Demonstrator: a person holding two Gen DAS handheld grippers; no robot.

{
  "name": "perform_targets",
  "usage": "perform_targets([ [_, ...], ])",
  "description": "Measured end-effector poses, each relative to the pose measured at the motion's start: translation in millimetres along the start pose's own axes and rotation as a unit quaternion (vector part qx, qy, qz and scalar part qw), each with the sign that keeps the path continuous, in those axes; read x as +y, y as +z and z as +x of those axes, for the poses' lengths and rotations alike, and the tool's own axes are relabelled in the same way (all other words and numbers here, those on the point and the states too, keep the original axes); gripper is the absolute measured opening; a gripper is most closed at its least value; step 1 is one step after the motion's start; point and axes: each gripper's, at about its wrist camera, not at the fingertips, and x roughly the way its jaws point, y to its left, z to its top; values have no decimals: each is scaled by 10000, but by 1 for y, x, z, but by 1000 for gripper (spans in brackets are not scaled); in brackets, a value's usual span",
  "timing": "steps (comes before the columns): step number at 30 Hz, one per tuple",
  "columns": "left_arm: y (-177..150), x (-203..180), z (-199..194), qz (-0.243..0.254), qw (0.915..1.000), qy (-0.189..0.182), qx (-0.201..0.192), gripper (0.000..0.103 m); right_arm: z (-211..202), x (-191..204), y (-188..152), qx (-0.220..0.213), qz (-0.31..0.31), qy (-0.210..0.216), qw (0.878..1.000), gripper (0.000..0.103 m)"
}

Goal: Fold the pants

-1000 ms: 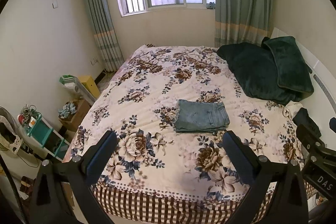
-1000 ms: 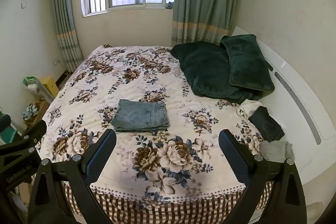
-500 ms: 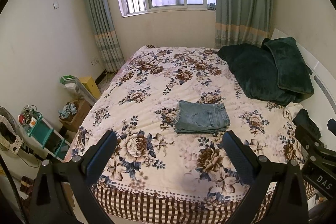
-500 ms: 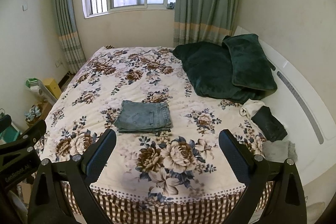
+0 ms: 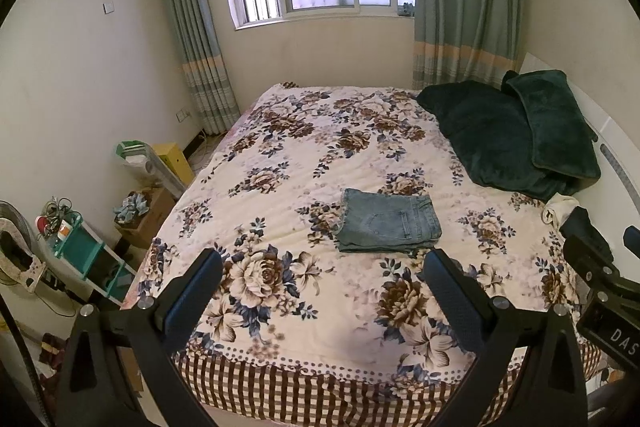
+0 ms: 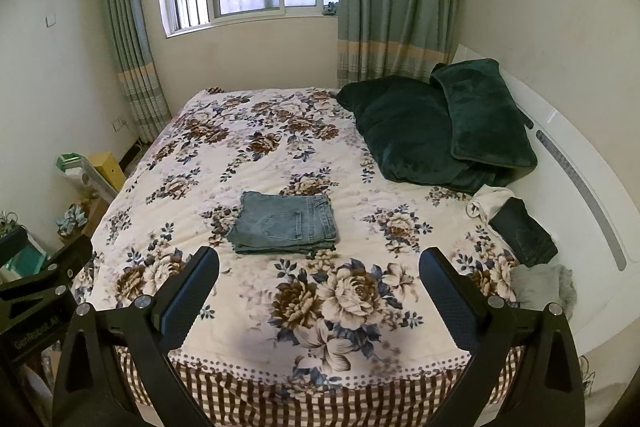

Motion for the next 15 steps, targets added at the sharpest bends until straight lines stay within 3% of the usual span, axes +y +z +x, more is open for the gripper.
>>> perform_targets([
  [15, -1, 1, -1, 8, 10000, -4, -48, 103, 0, 3, -3, 48, 25, 9, 10000, 102],
])
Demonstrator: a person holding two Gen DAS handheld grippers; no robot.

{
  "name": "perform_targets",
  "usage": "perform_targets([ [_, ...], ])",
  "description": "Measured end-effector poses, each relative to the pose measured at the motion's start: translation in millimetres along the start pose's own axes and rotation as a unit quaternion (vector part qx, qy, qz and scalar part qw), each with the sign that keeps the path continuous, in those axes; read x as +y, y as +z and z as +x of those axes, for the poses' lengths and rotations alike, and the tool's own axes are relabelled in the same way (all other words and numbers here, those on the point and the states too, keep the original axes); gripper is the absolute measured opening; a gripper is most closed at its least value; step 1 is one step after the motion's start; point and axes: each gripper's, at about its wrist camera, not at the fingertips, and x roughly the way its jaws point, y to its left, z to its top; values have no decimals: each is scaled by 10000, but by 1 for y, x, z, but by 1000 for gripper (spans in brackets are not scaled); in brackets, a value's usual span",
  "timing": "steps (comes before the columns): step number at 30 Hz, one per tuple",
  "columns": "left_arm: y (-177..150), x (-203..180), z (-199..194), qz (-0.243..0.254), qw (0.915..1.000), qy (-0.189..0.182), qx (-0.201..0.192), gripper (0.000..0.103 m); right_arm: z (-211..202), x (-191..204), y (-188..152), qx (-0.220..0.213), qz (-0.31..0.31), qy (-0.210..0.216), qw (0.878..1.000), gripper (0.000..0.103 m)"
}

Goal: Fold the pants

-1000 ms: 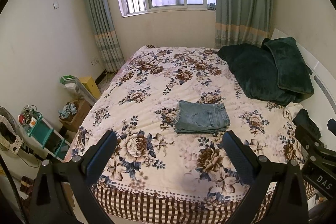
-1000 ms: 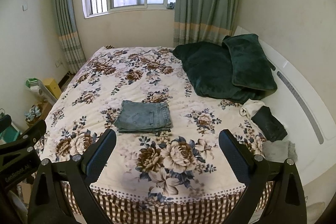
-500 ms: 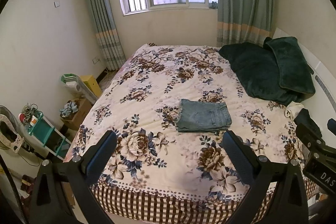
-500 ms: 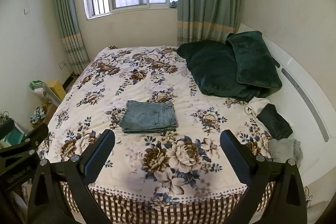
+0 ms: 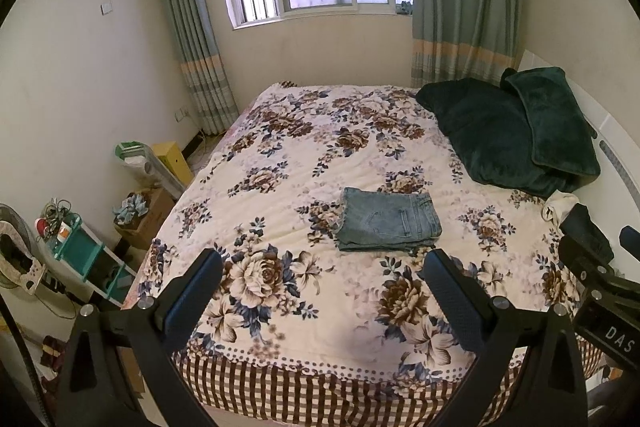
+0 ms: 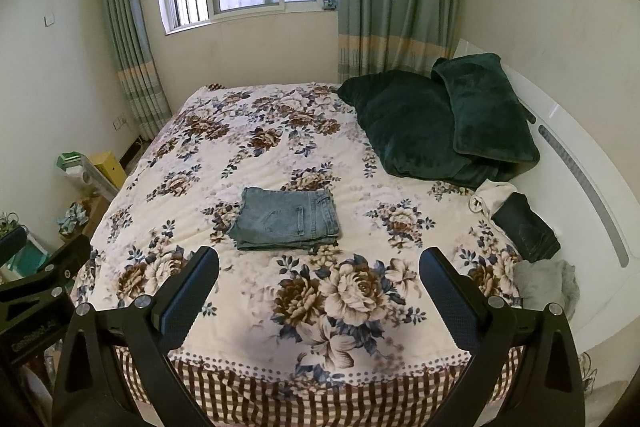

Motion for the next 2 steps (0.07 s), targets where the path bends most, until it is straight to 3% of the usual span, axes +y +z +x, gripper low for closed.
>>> perform_targets([
  [2, -3, 1, -2, -2, 10000, 19, -39, 103, 0, -1, 0, 0, 4, 2, 10000, 102],
])
